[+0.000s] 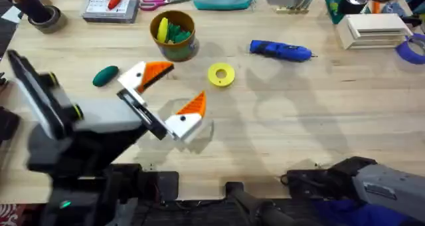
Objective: Pick up the gripper from the table and insert it into the empty holder that is missing its gripper. Then pick up a screw, insert it into the mounting hole, and use the screwdriver to tighten it. Finally, clean up the table by picking up the vegetable and placing it into the bucket.
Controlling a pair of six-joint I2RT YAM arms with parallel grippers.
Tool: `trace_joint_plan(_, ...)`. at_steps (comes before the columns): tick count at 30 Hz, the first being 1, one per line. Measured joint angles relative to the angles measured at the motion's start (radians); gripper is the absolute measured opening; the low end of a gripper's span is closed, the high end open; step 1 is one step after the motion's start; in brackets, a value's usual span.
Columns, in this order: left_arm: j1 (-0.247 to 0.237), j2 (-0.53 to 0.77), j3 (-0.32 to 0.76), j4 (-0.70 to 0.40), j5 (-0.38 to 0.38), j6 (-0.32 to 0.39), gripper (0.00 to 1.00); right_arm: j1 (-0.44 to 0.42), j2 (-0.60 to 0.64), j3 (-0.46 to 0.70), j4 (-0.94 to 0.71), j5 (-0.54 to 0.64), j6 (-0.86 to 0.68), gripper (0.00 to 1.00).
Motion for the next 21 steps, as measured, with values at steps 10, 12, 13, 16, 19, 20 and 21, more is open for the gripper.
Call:
trace_joint_plan(10, 0.0, 0.352, 0.503, -0.509, -0.297, 0.168, 0.984, 0.004, -0.219, -0.096, -0.13, 0.005, 0.118, 0.997)
trace_joint_plan(12, 0.0, 0.429, 0.587, -0.591, -0.348, 0.199, 0.984, 0.004, -0.258, -0.166, -0.133, 0.019, 0.137, 0.997)
trace_joint_plan(13, 0.0, 0.465, 0.623, -0.627, -0.371, 0.212, 0.983, 0.004, -0.277, -0.207, -0.13, 0.025, 0.148, 0.997)
trace_joint_plan(16, 0.0, 0.579, 0.718, -0.735, -0.451, 0.239, 0.983, 0.004, -0.33, -0.322, -0.123, 0.044, 0.177, 0.997)
trace_joint_plan(19, 0.0, 0.687, 0.784, -0.801, -0.523, 0.253, 0.983, 0.004, -0.397, -0.423, -0.112, 0.061, 0.198, 0.997)
trace_joint_plan(20, 0.0, 0.719, 0.799, -0.812, -0.543, 0.256, 0.983, 0.004, -0.423, -0.452, -0.114, 0.064, 0.203, 0.997)
trace_joint_plan(21, 0.0, 0.754, 0.813, -0.817, -0.562, 0.259, 0.985, 0.003, -0.449, -0.476, -0.114, 0.065, 0.207, 0.997)
